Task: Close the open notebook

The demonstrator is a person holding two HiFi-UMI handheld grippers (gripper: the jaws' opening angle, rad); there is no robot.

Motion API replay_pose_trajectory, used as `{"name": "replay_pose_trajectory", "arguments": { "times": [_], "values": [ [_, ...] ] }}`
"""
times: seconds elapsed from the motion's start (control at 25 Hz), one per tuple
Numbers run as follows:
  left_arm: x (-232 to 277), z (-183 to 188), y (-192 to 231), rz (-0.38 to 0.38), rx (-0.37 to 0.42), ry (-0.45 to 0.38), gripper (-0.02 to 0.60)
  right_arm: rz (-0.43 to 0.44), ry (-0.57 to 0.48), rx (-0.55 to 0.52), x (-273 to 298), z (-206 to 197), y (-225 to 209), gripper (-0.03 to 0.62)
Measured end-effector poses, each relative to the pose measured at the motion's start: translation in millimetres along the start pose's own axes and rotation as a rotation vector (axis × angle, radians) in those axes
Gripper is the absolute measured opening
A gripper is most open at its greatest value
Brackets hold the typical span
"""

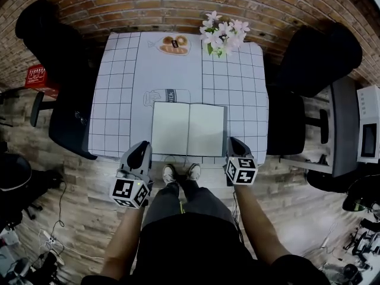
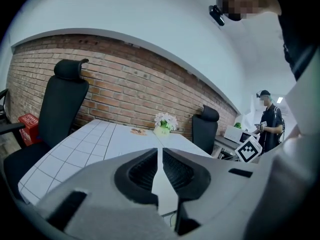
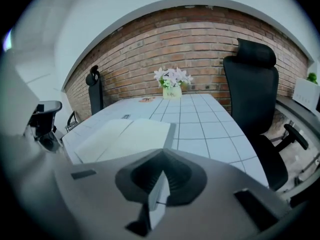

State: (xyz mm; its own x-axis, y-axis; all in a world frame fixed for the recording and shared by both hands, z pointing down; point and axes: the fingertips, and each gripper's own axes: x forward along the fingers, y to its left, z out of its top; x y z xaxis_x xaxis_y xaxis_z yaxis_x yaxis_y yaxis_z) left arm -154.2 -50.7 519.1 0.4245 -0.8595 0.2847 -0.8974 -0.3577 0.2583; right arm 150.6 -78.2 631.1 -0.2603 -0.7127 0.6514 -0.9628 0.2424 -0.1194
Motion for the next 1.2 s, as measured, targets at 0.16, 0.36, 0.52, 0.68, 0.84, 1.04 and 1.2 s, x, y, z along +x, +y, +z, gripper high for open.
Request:
{"name": "replay_pose_trajectory", "arguments": {
  "times": [0.16, 0.36, 0.52, 0.68, 0.84, 1.04, 1.2],
  "values": [
    [8.8, -30.1, 9.8, 0.026, -0.038, 0.058, 0.028, 0.005, 0.063, -0.034, 9.4, -18.5, 0.3, 0.014],
    [18.8, -65.9, 20.4, 0.055, -0.057, 0.136, 0.028, 0.004, 0.108, -0.042, 17.3, -33.1, -1.4, 0.014],
    [23.7, -90.5, 30.6, 0.089, -0.077, 0.204, 0.067, 0.002, 0.126, -0.038, 21.4, -38.0, -2.0, 0.012],
    [27.9, -111.1, 34.5, 0.113, -0.092, 0.264, 0.113, 0.009, 0.121, -0.034, 22.5, -39.1, -2.3, 0.014],
    [34.0, -125.2, 36.1, 0.139, -0.110, 0.313, 0.153, -0.006, 0.115, -0.039, 20.1, -38.4, -6.1, 0.014],
    [39.8, -139.7, 36.6, 0.171, -0.129, 0.368, 0.202, -0.005, 0.118, -0.053, 20.3, -42.1, -5.8, 0.014],
    [42.8, -145.2, 36.5, 0.200, -0.132, 0.384, 0.222, -0.002, 0.116, -0.052, 19.8, -42.3, -5.9, 0.014]
  ]
}}
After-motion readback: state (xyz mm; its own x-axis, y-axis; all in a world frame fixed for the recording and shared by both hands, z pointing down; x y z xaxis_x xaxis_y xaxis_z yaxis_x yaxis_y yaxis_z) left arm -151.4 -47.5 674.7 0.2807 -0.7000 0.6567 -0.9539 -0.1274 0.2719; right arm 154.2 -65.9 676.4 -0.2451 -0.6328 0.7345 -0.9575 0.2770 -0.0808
